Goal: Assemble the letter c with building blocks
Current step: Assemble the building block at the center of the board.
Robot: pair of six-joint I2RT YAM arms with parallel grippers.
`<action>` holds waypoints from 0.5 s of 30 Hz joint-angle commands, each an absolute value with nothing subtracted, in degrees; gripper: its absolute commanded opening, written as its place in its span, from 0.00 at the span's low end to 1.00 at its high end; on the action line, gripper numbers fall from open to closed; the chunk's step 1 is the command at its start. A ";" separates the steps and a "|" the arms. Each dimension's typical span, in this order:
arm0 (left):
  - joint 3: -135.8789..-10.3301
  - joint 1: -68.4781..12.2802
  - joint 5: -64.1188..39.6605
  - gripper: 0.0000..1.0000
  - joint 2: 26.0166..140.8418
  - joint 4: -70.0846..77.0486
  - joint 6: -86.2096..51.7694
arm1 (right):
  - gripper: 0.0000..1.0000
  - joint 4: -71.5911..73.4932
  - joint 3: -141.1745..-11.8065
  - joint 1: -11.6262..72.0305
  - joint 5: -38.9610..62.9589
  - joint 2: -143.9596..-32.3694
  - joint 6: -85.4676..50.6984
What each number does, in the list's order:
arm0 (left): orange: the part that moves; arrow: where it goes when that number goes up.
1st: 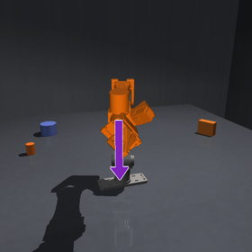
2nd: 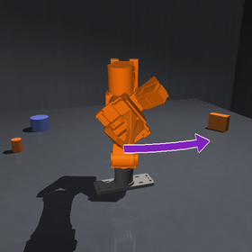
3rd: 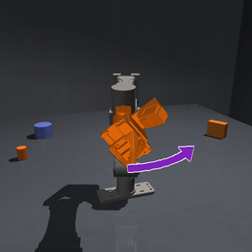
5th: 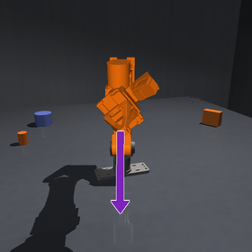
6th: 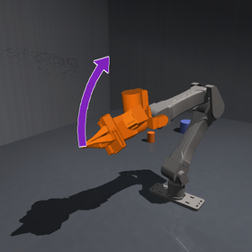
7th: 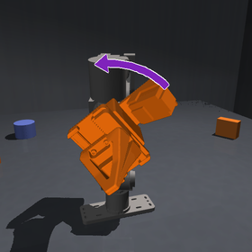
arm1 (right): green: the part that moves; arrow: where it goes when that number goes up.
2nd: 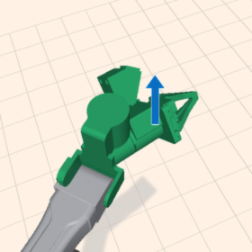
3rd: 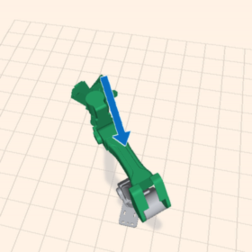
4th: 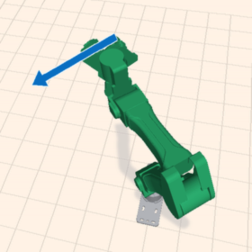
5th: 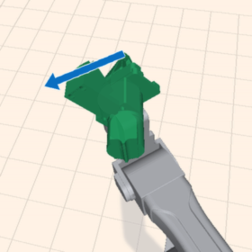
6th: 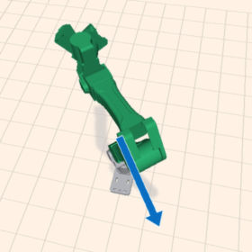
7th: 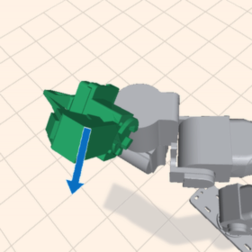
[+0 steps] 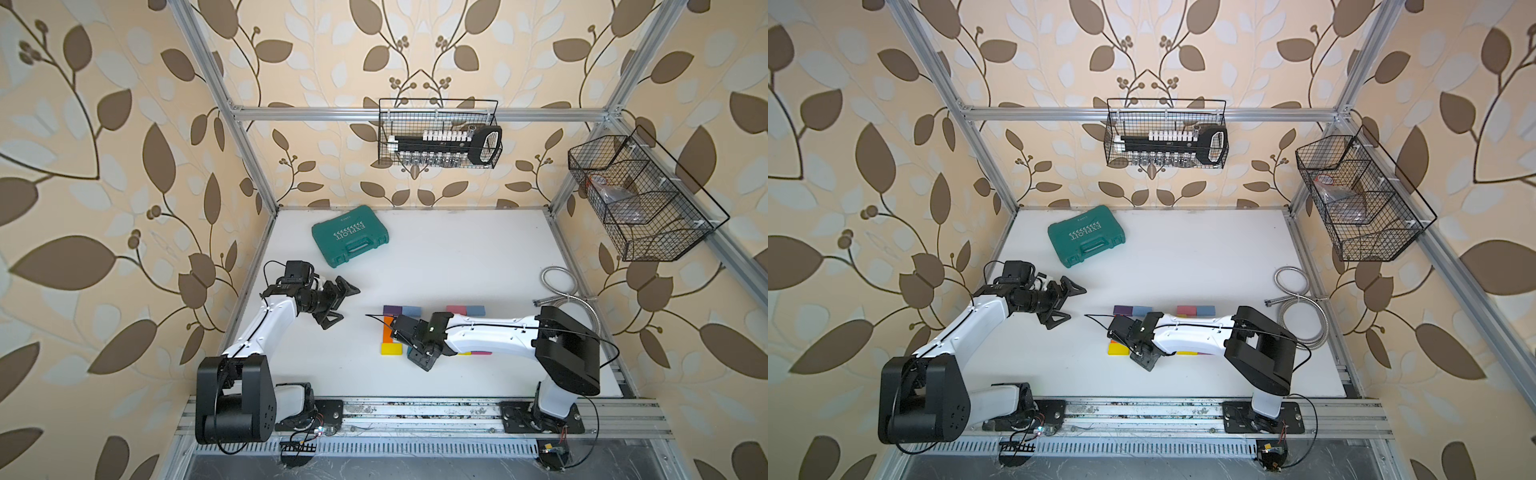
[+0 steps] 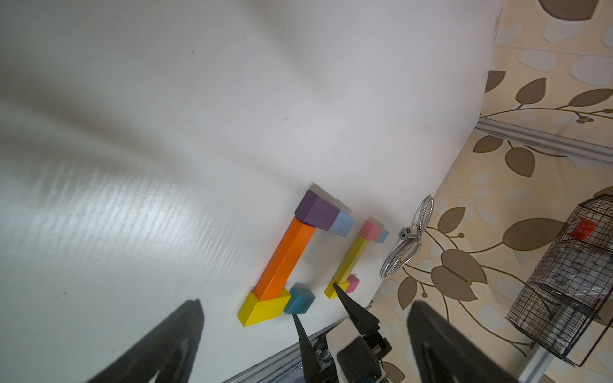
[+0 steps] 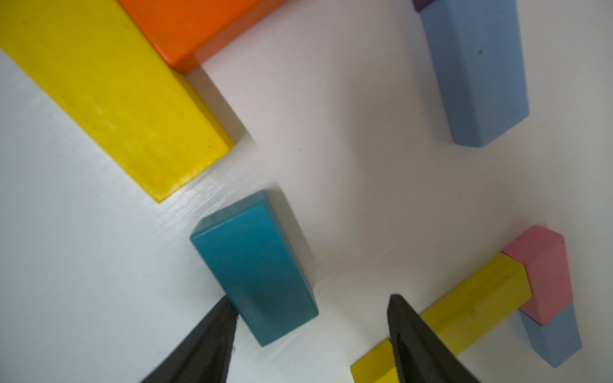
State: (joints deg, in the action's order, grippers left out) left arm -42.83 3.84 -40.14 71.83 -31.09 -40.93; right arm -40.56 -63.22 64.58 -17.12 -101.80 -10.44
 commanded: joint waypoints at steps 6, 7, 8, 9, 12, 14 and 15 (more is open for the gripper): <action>-42.45 4.38 -41.22 0.99 71.44 -30.16 -41.21 | 0.71 -41.82 -63.75 64.32 -17.98 -102.39 -10.46; -42.37 4.36 -41.22 0.99 71.45 -30.08 -41.22 | 0.71 -41.91 -63.55 64.27 -18.01 -102.29 -10.54; -42.36 4.39 -41.30 0.99 71.46 -30.02 -41.26 | 0.71 -42.08 -63.43 64.25 -18.01 -102.16 -10.61; -42.35 4.39 -41.32 0.99 71.49 -29.93 -41.43 | 0.71 -42.18 -63.31 64.25 -18.01 -101.98 -10.68; -42.31 4.38 -41.39 0.99 71.63 -29.86 -41.40 | 0.71 -42.75 -63.40 64.16 -17.64 -101.23 -11.38; -42.36 4.37 -41.40 0.99 71.46 -29.98 -41.28 | 0.71 -43.62 -63.95 64.16 -16.37 -99.80 -12.86; -42.49 4.36 -41.31 0.99 71.46 -30.18 -41.22 | 0.71 -43.98 -64.43 64.16 -15.41 -98.58 -14.06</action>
State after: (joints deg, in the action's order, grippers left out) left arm -42.83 3.84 -40.21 71.83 -30.30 -41.06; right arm -41.63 -63.22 64.36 -16.93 -101.65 -11.31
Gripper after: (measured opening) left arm 0.989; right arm 0.707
